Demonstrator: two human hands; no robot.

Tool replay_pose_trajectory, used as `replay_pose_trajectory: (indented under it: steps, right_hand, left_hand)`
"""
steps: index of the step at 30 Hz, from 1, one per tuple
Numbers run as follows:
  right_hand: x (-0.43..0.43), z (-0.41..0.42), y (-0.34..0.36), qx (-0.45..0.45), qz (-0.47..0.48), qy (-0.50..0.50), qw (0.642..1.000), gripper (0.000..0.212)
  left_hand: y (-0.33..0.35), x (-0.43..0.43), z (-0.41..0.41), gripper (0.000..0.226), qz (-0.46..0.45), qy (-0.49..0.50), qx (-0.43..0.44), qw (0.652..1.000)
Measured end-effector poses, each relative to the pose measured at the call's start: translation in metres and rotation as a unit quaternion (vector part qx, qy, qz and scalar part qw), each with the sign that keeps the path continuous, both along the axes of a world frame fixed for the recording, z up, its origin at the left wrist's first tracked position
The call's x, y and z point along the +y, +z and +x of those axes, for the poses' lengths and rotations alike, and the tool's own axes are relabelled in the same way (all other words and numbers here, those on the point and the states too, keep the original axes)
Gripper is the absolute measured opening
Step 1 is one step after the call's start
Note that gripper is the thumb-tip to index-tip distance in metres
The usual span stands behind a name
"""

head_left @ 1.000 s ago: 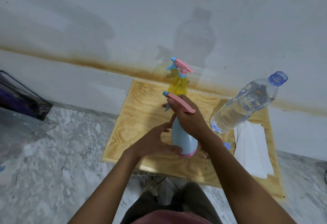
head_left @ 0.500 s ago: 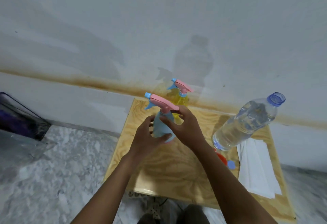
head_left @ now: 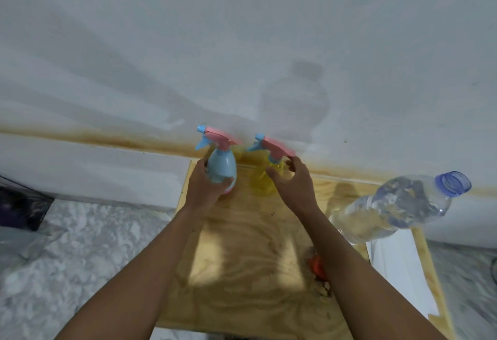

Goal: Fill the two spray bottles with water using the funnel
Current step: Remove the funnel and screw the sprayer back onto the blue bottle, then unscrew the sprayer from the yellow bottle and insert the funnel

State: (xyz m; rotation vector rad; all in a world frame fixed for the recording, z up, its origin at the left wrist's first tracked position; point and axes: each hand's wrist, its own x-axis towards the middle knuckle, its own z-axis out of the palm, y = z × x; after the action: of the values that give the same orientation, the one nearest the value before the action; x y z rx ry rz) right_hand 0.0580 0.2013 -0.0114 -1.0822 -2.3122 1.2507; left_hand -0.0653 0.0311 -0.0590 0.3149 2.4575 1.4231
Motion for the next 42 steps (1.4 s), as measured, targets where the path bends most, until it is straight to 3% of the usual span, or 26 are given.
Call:
replay_pose_trajectory:
  steps: [14,21,23,30,33,37,42]
  right_hand:
    - [-0.003,-0.007,-0.006,0.053,-0.043,-0.027,0.997,0.039]
    - [-0.011,0.023,0.018,0.092,-0.018,-0.019,0.995,0.033]
    - [-0.018,0.036,0.031,0.108,0.0,-0.019,0.994,0.033]
    - [-0.058,0.083,0.069,0.161,0.003,-0.001,0.987,0.029]
    - [-0.073,0.099,0.079,0.179,-0.005,0.008,0.984,0.026]
    - [-0.086,0.108,0.085,0.207,-0.006,-0.001,0.978,0.026]
    - [-0.098,0.115,0.092,0.243,-0.05,0.007,0.969,0.027]
  left_hand:
    - [-0.03,-0.002,-0.011,0.082,0.008,-0.017,-0.055,0.998]
    - [0.007,-0.016,0.035,0.088,-0.009,0.022,-0.005,1.0]
    - [0.009,-0.028,0.066,0.094,-0.009,-0.004,0.029,1.0]
    - [0.052,-0.031,0.136,0.087,0.047,-0.177,-0.015,0.983]
    - [0.073,-0.03,0.149,0.096,0.07,-0.178,0.004,0.982]
    - [0.088,-0.036,0.161,0.081,0.098,-0.169,0.046,0.98]
    - [0.1,-0.042,0.173,0.08,0.127,-0.174,0.066,0.974]
